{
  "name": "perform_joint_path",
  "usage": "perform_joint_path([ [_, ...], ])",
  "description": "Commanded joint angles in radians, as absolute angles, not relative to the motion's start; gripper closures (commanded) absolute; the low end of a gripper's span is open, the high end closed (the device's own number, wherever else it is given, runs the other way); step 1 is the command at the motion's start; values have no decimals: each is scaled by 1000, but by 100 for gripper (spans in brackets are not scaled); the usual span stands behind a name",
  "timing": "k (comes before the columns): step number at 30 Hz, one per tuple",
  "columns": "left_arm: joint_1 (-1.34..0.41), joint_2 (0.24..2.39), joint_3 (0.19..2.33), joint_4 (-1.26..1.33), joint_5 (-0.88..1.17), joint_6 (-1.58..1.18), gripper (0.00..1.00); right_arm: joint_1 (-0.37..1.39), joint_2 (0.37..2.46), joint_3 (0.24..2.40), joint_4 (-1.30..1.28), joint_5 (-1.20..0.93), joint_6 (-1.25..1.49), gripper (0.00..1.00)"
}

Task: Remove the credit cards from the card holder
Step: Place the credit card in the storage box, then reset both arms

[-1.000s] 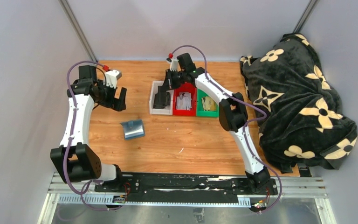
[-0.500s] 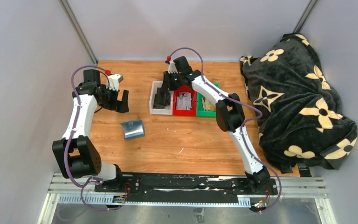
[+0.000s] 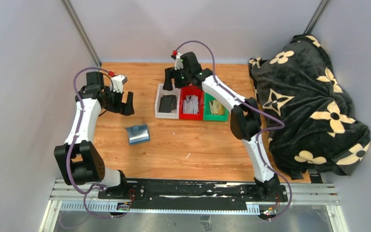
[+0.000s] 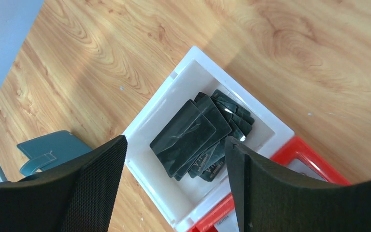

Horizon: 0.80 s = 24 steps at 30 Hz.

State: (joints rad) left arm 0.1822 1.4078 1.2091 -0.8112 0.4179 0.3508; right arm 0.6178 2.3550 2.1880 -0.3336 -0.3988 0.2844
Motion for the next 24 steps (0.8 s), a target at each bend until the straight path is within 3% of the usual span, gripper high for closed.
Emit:
perform_joint_path([
  [1, 187, 1382, 1183, -781, 441, 341, 0, 639, 2235, 2145, -381, -311, 210, 21],
  [5, 187, 1383, 1152, -737, 466, 326, 0, 640, 2087, 2013, -392, -244, 157, 19],
  [9, 179, 1388, 1070, -615, 501, 256, 0, 639, 1885, 1725, -294, -153, 135, 16],
  [21, 110, 1353, 618, 183, 363, 97, 0, 548, 1444, 964, 42, 601, 155, 9],
  [24, 96, 1343, 526, 362, 347, 98, 0, 468, 1385, 855, 65, 661, 192, 7],
])
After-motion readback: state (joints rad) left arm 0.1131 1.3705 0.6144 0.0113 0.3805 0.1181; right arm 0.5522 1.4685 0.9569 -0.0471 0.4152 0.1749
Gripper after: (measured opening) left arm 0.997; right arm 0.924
